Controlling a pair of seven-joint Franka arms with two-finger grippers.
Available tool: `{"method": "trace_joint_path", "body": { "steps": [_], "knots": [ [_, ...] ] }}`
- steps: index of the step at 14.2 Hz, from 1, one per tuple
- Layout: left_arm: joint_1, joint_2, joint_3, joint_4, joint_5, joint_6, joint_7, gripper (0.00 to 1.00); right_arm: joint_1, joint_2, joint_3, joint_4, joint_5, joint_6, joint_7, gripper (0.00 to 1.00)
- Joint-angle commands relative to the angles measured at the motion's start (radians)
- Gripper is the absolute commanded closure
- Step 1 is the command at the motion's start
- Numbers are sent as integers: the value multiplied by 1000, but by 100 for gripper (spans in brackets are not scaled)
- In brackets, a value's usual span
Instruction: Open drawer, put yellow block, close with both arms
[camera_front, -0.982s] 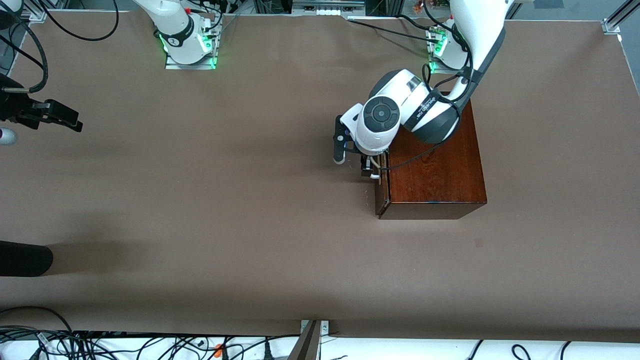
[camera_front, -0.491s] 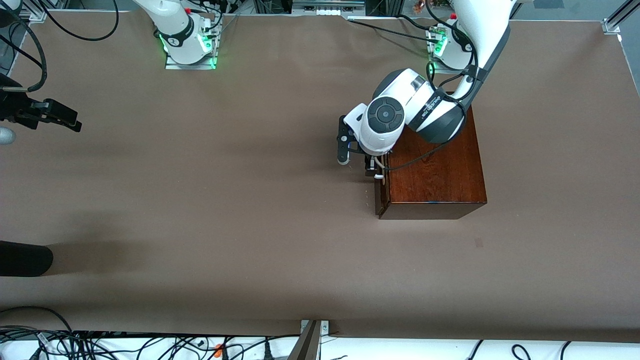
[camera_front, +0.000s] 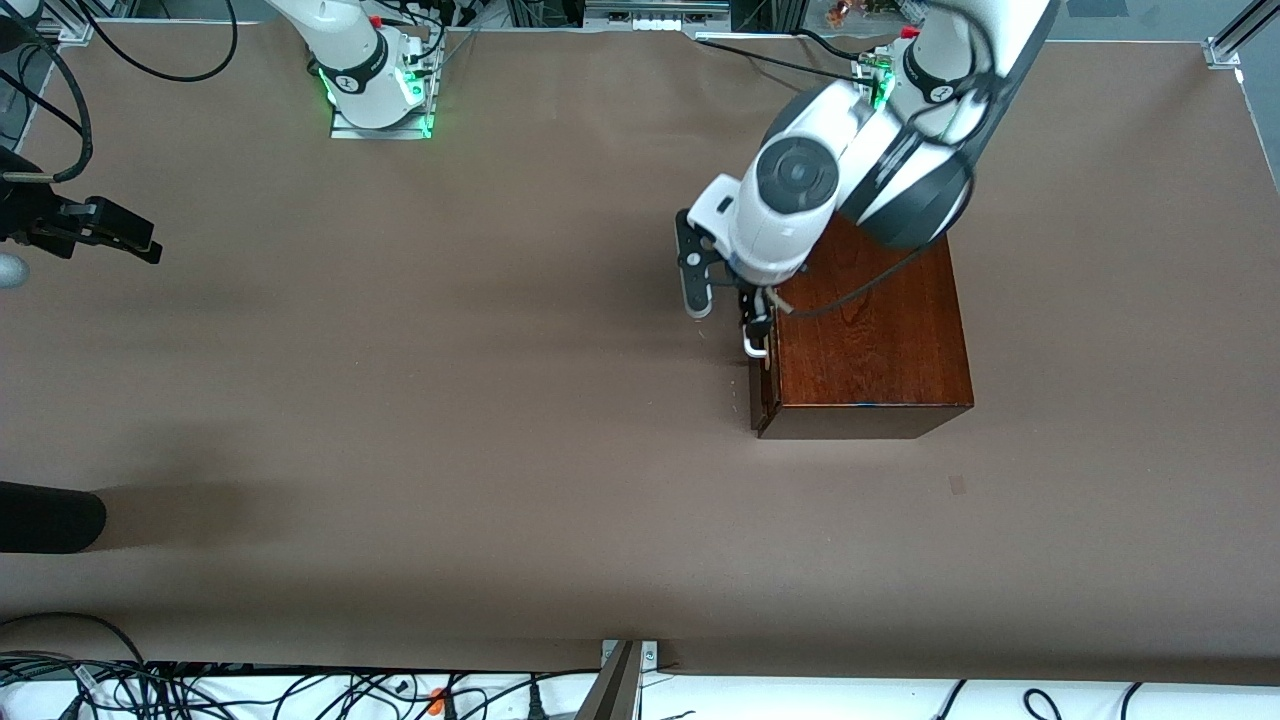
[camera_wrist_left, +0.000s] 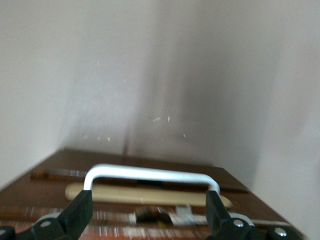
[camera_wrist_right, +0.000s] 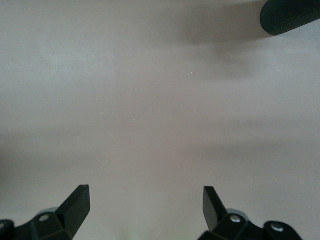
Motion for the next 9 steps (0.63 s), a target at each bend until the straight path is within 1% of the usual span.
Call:
{"method": "trace_joint_path", "body": {
  "steps": [1, 2, 4, 9],
  "knots": [
    [65, -39, 1, 95, -21, -171, -119, 0, 8, -20, -4, -6, 4, -2, 5, 0],
    [106, -46, 1, 131, -19, -218, -130, 0, 8, -20, -4, -6, 4, -4, 5, 0],
    [203, -51, 1, 178, -13, -266, -130, 0, 8, -20, -4, -6, 4, -5, 5, 0],
    [376, -76, 3, 189, -1, -305, -132, 0, 8, -18, -5, -6, 6, -4, 5, 0]
  ]
}}
